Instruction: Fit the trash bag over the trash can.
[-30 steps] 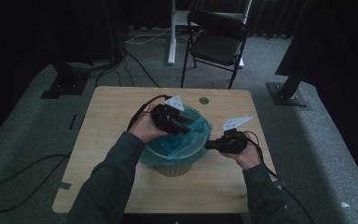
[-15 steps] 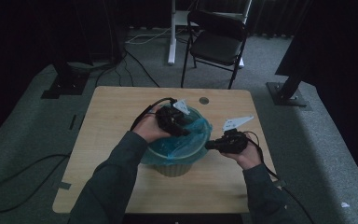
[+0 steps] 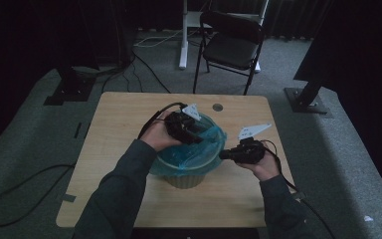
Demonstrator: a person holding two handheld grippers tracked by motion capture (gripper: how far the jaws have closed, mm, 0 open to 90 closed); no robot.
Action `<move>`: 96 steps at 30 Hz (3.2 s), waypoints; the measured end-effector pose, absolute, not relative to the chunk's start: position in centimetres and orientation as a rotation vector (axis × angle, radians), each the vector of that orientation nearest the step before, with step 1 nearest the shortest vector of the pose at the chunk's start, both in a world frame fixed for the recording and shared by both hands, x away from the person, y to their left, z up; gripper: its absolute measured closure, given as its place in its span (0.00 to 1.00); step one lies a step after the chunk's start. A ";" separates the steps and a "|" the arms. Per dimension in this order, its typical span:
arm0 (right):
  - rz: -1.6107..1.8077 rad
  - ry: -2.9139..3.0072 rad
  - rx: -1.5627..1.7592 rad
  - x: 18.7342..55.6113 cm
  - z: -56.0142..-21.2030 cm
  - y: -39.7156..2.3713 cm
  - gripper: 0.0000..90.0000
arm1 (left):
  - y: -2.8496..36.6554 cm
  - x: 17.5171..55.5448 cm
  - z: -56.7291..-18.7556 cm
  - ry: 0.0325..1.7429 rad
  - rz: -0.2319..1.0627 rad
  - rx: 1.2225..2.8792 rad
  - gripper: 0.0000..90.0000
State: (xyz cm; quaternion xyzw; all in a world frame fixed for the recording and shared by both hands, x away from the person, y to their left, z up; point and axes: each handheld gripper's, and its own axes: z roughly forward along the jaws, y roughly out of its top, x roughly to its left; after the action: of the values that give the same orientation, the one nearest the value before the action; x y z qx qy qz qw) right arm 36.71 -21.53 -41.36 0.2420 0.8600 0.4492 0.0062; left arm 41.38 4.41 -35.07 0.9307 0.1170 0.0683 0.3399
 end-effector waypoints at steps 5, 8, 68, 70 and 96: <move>1.403 2.694 0.759 36.7 -41.4 -21.5 0.98 | 3.8 41.2 -35.1 0.272 0.165 2.478 0.66; 1.404 2.692 0.759 36.7 -41.4 -21.5 0.98 | 3.1 41.3 -35.6 0.271 0.176 2.528 0.69; 1.407 2.700 0.751 36.6 -41.3 -21.7 1.00 | 0.9 44.1 -37.5 0.545 0.461 2.687 0.60; 1.407 2.700 0.753 36.6 -41.3 -21.8 1.00 | 1.0 43.8 -37.1 0.532 0.451 2.671 0.60; 1.421 2.669 0.773 36.6 -41.1 -22.4 1.00 | 8.1 40.6 -31.8 0.560 0.426 2.265 0.61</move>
State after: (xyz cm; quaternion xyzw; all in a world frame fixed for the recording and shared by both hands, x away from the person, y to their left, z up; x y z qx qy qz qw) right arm 36.60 -22.37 -41.05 0.2477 0.8551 0.4553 0.0105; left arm 40.64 8.08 -31.75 0.8850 0.2190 0.1665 0.3756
